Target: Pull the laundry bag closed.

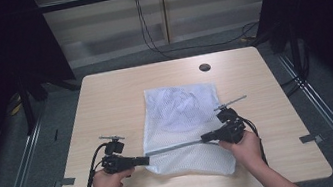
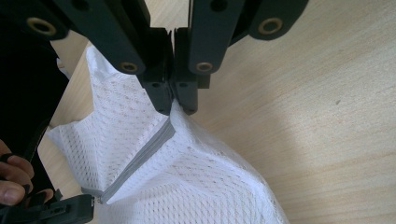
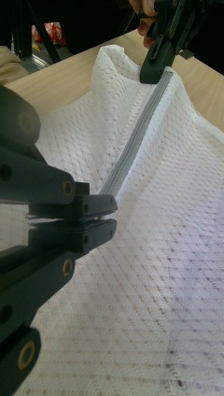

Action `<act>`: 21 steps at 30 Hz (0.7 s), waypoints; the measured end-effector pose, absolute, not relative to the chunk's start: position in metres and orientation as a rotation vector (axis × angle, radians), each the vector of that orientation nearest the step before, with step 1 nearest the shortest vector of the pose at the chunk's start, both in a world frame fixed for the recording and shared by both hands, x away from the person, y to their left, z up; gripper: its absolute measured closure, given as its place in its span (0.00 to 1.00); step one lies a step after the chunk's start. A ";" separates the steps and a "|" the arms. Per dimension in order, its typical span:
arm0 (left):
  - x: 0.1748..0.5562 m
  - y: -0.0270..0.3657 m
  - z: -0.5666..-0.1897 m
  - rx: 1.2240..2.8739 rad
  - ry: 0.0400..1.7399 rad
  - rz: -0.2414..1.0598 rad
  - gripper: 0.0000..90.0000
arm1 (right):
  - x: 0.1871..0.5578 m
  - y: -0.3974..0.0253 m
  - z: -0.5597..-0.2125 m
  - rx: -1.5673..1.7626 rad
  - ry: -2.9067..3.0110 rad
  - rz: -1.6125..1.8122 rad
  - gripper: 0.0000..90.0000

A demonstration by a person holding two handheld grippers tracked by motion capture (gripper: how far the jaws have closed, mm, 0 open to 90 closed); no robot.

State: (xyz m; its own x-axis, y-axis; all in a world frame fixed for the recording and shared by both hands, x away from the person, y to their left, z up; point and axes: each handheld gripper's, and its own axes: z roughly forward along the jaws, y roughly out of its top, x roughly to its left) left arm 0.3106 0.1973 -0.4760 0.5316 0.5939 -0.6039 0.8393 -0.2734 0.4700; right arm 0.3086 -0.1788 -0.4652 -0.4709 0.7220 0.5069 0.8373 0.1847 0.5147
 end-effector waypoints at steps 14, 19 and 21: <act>0.311 0.200 -0.476 2.002 1.152 -0.388 0.98 | 0.308 -0.182 -0.465 -1.531 -2.298 -1.156 0.97; 0.311 0.199 -0.475 2.003 1.159 -0.387 0.98 | 0.308 -0.184 -0.465 -1.530 -2.296 -1.158 0.97; 0.311 0.199 -0.475 2.009 1.154 -0.385 0.98 | 0.308 -0.184 -0.464 -1.529 -2.296 -1.160 0.97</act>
State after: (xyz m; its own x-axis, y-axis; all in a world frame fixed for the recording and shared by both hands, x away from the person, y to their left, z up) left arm 0.3109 0.1990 -0.4752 0.5435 0.5983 -0.5887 0.8320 -0.2910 0.4724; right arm 0.3077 -0.1839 -0.4644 -0.4696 0.7223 0.5078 0.8374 0.1820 0.5154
